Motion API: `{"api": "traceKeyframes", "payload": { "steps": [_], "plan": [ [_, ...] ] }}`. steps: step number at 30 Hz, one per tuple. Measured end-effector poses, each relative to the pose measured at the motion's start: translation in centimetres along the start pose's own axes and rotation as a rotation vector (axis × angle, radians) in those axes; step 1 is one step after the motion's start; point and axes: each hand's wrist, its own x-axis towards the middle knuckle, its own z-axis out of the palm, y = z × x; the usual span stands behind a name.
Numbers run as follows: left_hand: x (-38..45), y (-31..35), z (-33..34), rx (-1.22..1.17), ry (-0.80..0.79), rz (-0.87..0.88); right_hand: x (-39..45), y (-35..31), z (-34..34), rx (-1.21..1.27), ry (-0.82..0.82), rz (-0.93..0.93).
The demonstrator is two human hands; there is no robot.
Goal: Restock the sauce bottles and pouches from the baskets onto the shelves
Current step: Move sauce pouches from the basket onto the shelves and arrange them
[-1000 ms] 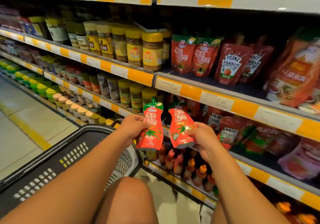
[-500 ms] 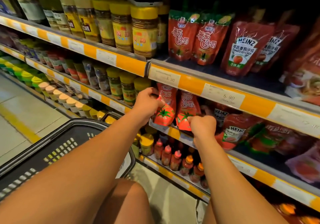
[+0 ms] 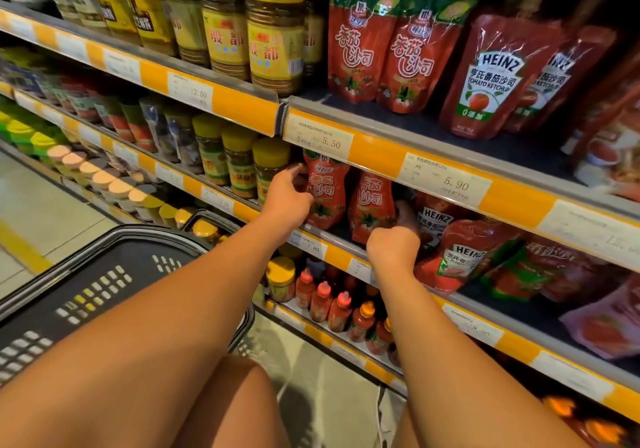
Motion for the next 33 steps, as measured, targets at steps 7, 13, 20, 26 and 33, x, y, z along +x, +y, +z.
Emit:
{"api": "traceKeyframes", "payload": {
  "steps": [7, 13, 20, 26, 33],
  "plan": [
    [-1.2, -0.7, 0.1, 0.279, 0.056, 0.047, -0.1, 0.6, 0.5, -0.095, -0.002, 0.039],
    [-3.3, -1.3, -0.1, 0.334, 0.014, 0.103, -0.5, -0.1, 0.8, -0.198, -0.014, -0.004],
    [-4.8, -2.0, -1.0, 0.43, 0.013, 0.161, -1.9, -2.4, -1.4, -0.311, -0.044, -0.144],
    [-5.5, -2.8, -0.1, 0.655, -0.176, 0.184, -4.0, -1.8, -3.6, -0.569, -0.124, -0.288],
    [-5.1, -2.6, 0.8, 0.861, -0.199, 0.228, -2.8, -0.1, -2.2, -0.751, -0.42, -0.231]
  ]
}}
